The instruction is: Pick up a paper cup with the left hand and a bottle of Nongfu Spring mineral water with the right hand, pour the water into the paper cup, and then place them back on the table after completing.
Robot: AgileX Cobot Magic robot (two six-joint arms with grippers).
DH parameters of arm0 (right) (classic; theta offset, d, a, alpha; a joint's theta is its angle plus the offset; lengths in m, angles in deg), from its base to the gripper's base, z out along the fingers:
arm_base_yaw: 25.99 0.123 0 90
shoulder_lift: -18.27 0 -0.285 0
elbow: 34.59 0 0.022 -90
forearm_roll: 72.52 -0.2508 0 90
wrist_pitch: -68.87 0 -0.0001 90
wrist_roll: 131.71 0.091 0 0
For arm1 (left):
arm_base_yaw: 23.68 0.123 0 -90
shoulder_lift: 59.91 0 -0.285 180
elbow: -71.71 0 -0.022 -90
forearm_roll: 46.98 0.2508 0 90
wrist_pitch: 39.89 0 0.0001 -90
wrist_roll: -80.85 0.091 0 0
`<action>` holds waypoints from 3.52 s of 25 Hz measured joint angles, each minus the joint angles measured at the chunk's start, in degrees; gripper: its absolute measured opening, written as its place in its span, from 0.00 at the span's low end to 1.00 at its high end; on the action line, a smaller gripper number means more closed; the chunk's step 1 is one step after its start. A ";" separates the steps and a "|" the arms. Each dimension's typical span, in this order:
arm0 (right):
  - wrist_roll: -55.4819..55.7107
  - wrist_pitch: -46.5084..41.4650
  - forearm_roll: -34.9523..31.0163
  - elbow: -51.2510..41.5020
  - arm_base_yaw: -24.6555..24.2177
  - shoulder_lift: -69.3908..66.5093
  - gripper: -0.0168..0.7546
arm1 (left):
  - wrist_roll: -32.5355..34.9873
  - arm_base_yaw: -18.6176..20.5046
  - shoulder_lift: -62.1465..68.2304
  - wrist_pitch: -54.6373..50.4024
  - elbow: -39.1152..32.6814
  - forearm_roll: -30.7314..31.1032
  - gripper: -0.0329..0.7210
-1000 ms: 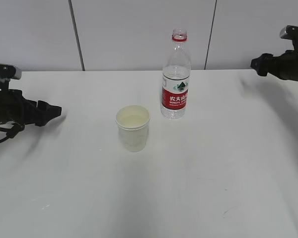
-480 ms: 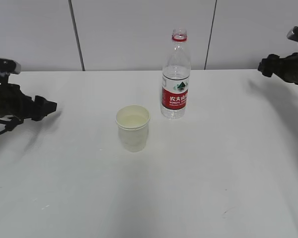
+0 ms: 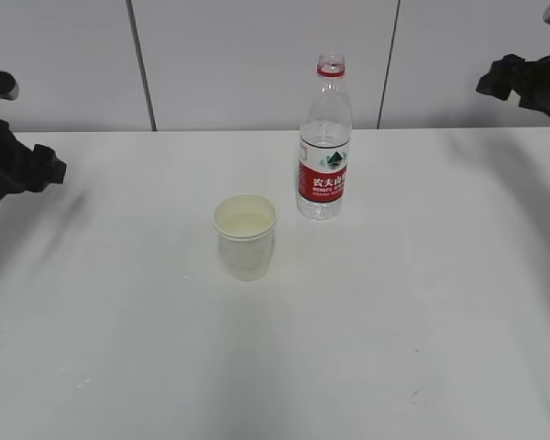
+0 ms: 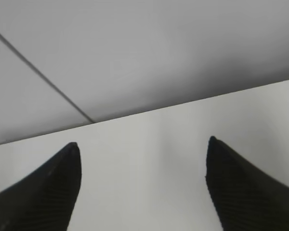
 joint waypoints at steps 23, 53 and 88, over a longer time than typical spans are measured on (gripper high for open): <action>6.97 11.60 3.72 1.17 -0.26 0.04 0.79 | 52.22 -1.09 -8.78 -54.12 4.41 -58.43 0.71; 2.10 20.47 3.94 1.20 -0.26 1.43 0.79 | 61.90 -0.06 -84.02 -67.24 -29.89 -73.89 0.74; -0.21 22.29 3.94 1.20 -0.26 1.48 0.79 | 49.73 -0.06 -109.53 -71.95 -31.75 -71.90 0.74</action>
